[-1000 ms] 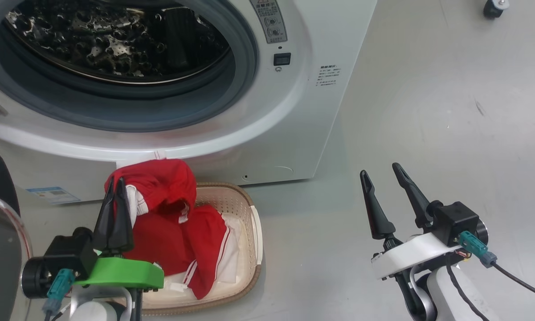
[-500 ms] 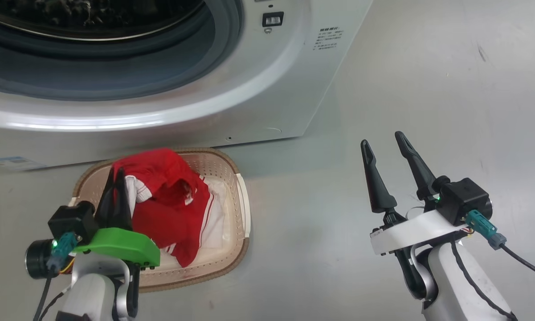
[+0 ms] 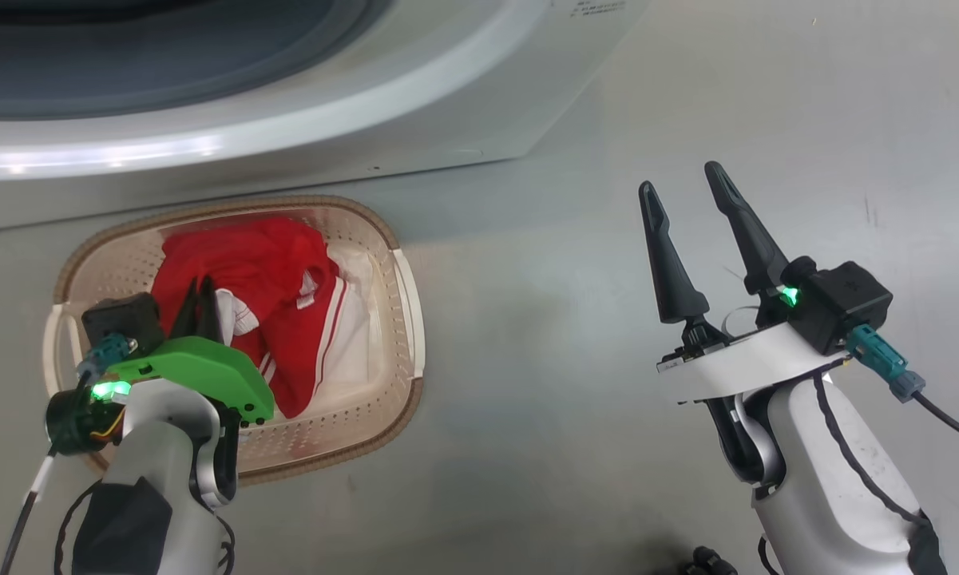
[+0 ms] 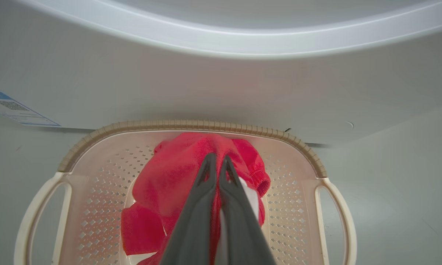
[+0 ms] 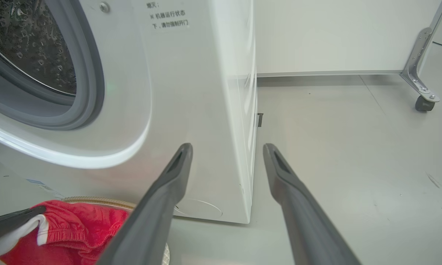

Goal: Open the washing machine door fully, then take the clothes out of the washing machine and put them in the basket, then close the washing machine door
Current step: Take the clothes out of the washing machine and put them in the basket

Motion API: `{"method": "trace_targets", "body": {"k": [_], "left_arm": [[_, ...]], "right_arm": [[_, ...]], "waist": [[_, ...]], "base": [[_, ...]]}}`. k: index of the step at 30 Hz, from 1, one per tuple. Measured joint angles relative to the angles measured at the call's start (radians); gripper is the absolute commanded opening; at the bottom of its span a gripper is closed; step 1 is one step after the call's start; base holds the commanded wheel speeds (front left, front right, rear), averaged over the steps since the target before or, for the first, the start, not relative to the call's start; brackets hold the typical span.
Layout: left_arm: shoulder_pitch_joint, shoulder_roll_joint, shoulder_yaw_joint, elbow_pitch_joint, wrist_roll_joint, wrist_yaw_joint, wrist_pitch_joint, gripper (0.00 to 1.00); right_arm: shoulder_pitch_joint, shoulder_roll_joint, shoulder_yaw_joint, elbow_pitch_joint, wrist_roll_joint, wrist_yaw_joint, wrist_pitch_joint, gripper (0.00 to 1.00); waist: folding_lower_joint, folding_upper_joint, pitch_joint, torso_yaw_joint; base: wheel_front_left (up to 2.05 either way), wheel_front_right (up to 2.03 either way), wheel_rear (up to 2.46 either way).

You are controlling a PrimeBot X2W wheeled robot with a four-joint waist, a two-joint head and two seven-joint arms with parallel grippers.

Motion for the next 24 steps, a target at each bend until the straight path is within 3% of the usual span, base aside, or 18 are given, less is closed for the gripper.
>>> {"method": "trace_targets", "body": {"k": [15, 19, 20, 21, 22, 23, 24], "left_arm": [[-0.144, -0.004, 0.017, 0.238, -0.037, -0.003, 0.022, 0.0], [-0.163, -0.005, 0.018, 0.295, -0.045, -0.024, 0.02, 0.0], [-0.169, -0.005, 0.018, 0.306, -0.047, -0.03, 0.014, 0.23], [-0.175, -0.005, 0.019, 0.318, -0.048, -0.035, 0.007, 0.31], [-0.177, -0.005, 0.019, 0.327, -0.051, -0.039, 0.005, 0.72], [-0.178, -0.005, 0.018, 0.332, -0.053, -0.049, -0.003, 1.0], [-0.18, -0.005, 0.01, 0.341, -0.052, -0.056, -0.012, 1.0]], "right_arm": [[-0.048, 0.0, 0.005, 0.012, 0.014, 0.007, 0.0, 1.0], [-0.053, 0.001, 0.006, 0.016, 0.029, 0.007, 0.0, 1.0], [-0.053, 0.001, 0.006, 0.019, 0.03, 0.007, 0.0, 1.0], [-0.053, 0.001, 0.005, 0.023, 0.031, 0.007, 0.0, 1.0], [-0.053, 0.001, 0.004, 0.027, 0.031, 0.007, 0.0, 1.0], [-0.053, 0.001, 0.004, 0.029, 0.032, 0.007, 0.0, 1.0], [-0.053, 0.001, 0.002, 0.03, 0.032, 0.007, 0.0, 1.0]], "waist": [[0.0, 0.0, 0.097, -0.029], [0.0, 0.0, 0.098, -0.032], [0.0, 0.0, 0.097, -0.033], [0.0, 0.0, 0.094, -0.033], [0.0, 0.0, 0.091, -0.033], [0.0, 0.0, 0.087, -0.033], [0.0, 0.0, 0.082, -0.033]], "base": [[0.0, 0.0, 0.0], [0.0, 0.0, 0.0], [0.0, 0.0, 0.0], [0.0, 0.0, 0.0], [0.0, 0.0, 0.0], [0.0, 0.0, 0.0], [0.0, 0.0, 0.0]]}}
